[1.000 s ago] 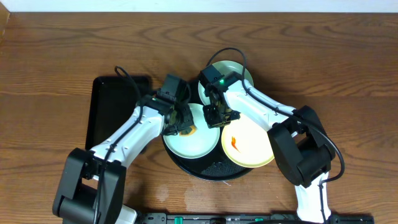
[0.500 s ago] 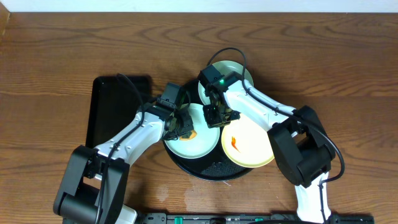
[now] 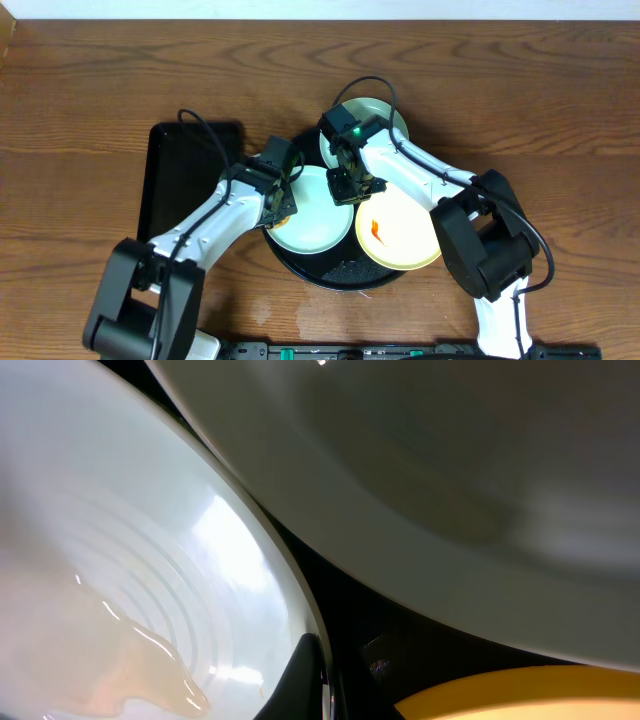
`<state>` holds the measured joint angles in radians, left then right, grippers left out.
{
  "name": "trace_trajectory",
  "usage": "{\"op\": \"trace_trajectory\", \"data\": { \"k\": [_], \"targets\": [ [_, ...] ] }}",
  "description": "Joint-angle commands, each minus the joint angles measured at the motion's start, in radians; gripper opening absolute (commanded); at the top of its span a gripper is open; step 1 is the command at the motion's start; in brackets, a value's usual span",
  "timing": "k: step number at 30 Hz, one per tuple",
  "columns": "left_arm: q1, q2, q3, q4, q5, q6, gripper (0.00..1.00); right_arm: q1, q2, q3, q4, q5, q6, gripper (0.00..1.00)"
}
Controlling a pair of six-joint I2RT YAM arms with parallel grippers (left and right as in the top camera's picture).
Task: Clean dirty plates on tray and stack at the side
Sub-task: 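Scrub the sponge across the sauce on the plate with the left gripper, then lift the sponge off the plate and move it toward the black tray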
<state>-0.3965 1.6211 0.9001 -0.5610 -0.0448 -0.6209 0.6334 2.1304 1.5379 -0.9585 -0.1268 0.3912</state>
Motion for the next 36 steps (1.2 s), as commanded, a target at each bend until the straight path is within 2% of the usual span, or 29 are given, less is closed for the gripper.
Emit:
{"op": "trace_trajectory", "data": {
  "k": [1,4,7,15,20,24,30,33,36],
  "targets": [
    [0.008,-0.095,0.038,0.04,0.103,0.047,0.08,0.002,0.01,-0.003,0.002,0.01,0.016,0.01],
    [0.008,-0.108,0.038,0.074,0.195,0.035,0.07,0.003,0.01,-0.003,0.004,0.01,0.017,0.01],
    [0.008,-0.083,0.035,0.083,0.21,-0.006,0.07,0.003,0.01,-0.003,0.005,0.01,0.021,0.01],
    [0.007,0.076,0.031,0.194,0.33,-0.021,0.07,0.002,0.01,-0.003,0.005,0.01,0.024,0.01],
    [0.007,0.15,0.031,0.207,0.329,-0.028,0.08,0.002,0.01,-0.003,0.004,0.01,0.024,0.01],
    [0.007,0.153,0.032,0.151,0.225,-0.028,0.08,0.002,0.01,-0.003,0.004,0.01,0.024,0.01],
    [0.018,0.127,0.04,-0.016,-0.098,-0.028,0.08,0.002,0.01,-0.003,0.001,0.01,0.023,0.01],
    [0.023,0.111,0.05,-0.054,-0.167,-0.027,0.07,0.002,0.01,-0.003,0.001,0.01,0.023,0.01],
    [0.022,0.075,0.068,-0.068,-0.177,0.008,0.07,0.002,0.01,-0.003,0.001,0.011,0.023,0.01]
  ]
}}
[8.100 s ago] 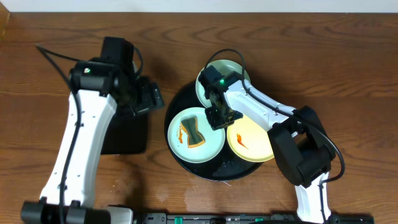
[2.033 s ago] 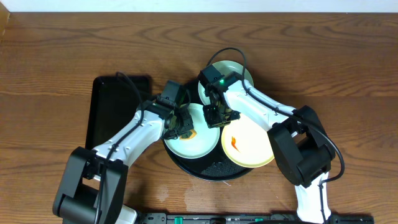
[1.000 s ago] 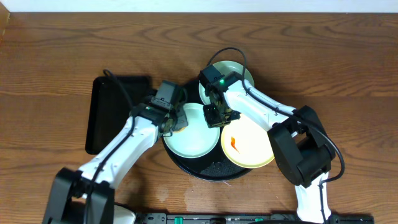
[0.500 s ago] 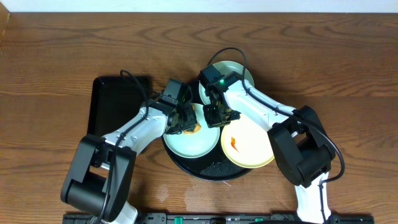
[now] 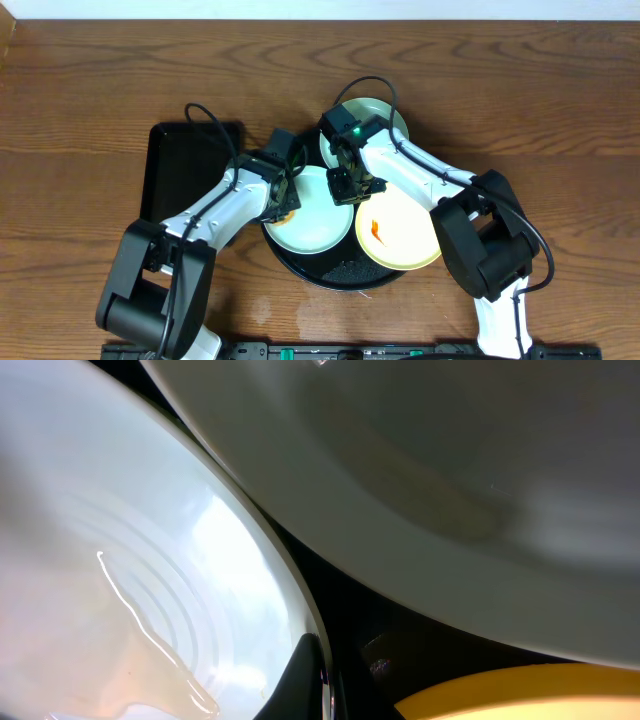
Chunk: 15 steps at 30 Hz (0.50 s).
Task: Clean dirty plates on tray and stack at the side
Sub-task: 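Lift the sponge off the plate and move it toward the black tray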
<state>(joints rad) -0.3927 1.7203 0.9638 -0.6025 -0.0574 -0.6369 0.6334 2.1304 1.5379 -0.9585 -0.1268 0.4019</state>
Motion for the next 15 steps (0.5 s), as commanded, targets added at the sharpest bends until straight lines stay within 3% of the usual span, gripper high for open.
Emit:
{"op": "trace_trajectory", "data": {
  "k": [1,11,15],
  "targets": [
    [0.018,-0.044,0.011,-0.031,-0.164,0.031,0.07,0.002,0.01,-0.003,0.002,0.011,0.012,0.01],
    [0.031,-0.428,0.047,-0.114,-0.153,0.03,0.07,0.018,-0.014,0.067,-0.009,0.031,-0.011,0.01],
    [0.103,-0.599,0.047,-0.184,-0.154,0.042,0.07,0.032,-0.074,0.111,-0.034,0.124,-0.027,0.01]
  ]
}}
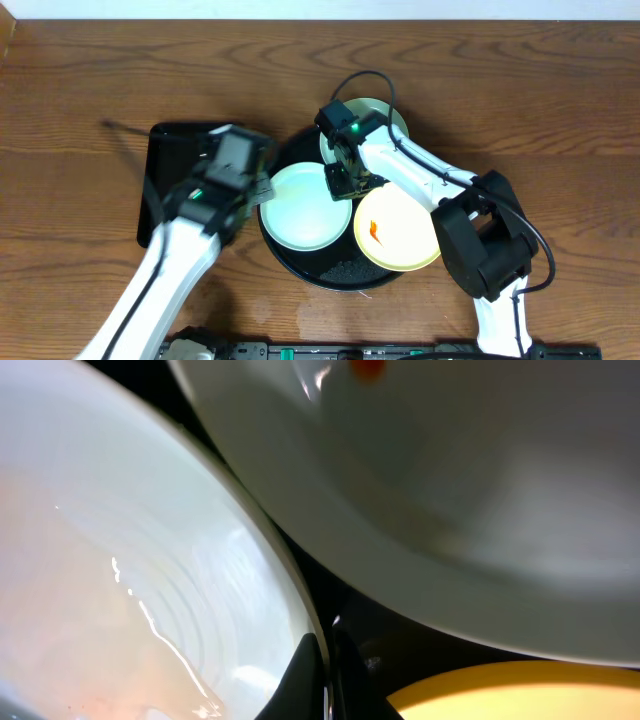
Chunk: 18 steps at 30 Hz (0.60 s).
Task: Clean dirty plates on tray and stack at the side
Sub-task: 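Lift the sponge off the plate and move it toward the black tray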
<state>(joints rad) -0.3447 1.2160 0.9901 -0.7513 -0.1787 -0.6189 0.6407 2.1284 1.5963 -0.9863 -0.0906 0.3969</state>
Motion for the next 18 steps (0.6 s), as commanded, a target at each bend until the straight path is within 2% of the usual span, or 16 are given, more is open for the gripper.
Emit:
{"op": "trace_trajectory", "data": {
  "k": [1,10,18],
  "targets": [
    [0.081,-0.12,0.02,-0.055,-0.033,0.024,0.07,0.028,-0.087,0.06,-0.01,0.112,-0.032,0.01],
    [0.299,-0.162,0.02,-0.171,-0.032,0.05,0.08,0.061,-0.277,0.086,-0.027,0.435,-0.109,0.01],
    [0.333,-0.158,0.02,-0.167,-0.004,0.091,0.08,0.14,-0.381,0.086,-0.014,0.735,-0.238,0.01]
  ]
}}
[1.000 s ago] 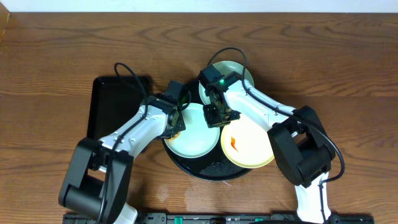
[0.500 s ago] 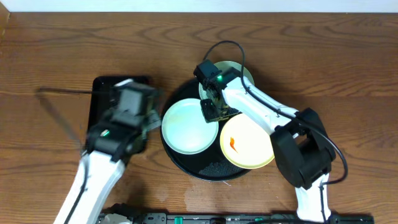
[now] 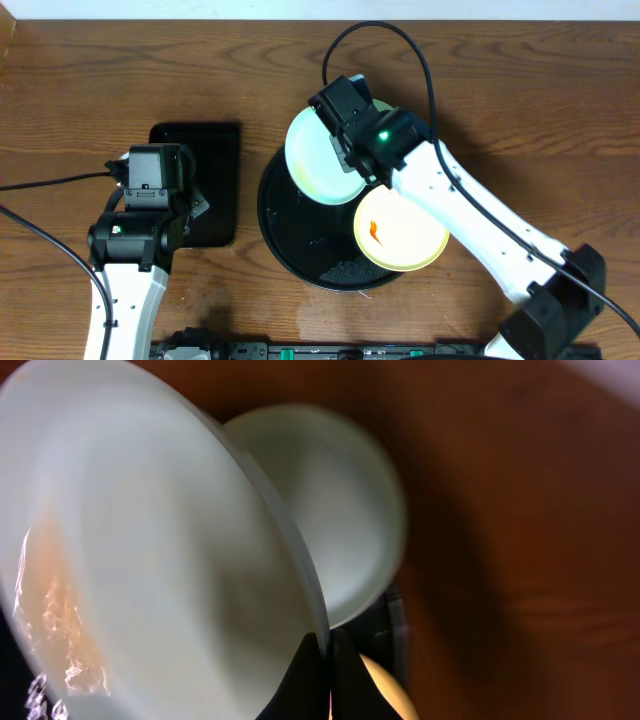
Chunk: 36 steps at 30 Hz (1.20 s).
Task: Clean dirty plates on tray and stack at the side
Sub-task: 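Lift the sponge off the plate and move it toward the black tray, then carry the wiped green plate with the right gripper to the right side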
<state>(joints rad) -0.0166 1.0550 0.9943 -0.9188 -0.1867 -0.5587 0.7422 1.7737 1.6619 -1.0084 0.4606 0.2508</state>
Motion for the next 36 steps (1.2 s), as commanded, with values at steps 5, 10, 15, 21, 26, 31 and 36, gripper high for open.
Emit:
{"op": "trace_trajectory", "data": {
  "k": [5,10,15,21,26,31,36],
  "targets": [
    [0.005,0.003,0.016,0.0,0.003,0.031,0.08,0.123,-0.028,0.02,0.052,0.351,-0.23,0.01],
    [0.005,0.003,0.016,0.0,0.003,0.031,0.08,0.207,-0.028,0.02,0.09,0.473,-0.317,0.01],
    [0.005,0.003,0.016,0.0,0.003,0.031,0.08,0.277,-0.028,0.02,0.101,0.584,-0.364,0.01],
    [0.005,0.003,0.016,0.0,0.003,0.031,0.08,0.317,-0.028,0.02,0.102,0.636,-0.364,0.01],
    [0.005,0.003,0.016,0.0,0.003,0.031,0.08,0.319,-0.028,0.02,0.104,0.642,-0.36,0.01],
    [0.005,0.003,0.016,0.0,0.003,0.031,0.08,0.318,-0.028,0.02,0.104,0.64,-0.325,0.01],
    [0.005,0.003,0.016,0.0,0.003,0.032,0.08,0.301,-0.028,0.02,0.061,0.512,-0.189,0.01]
  ]
}}
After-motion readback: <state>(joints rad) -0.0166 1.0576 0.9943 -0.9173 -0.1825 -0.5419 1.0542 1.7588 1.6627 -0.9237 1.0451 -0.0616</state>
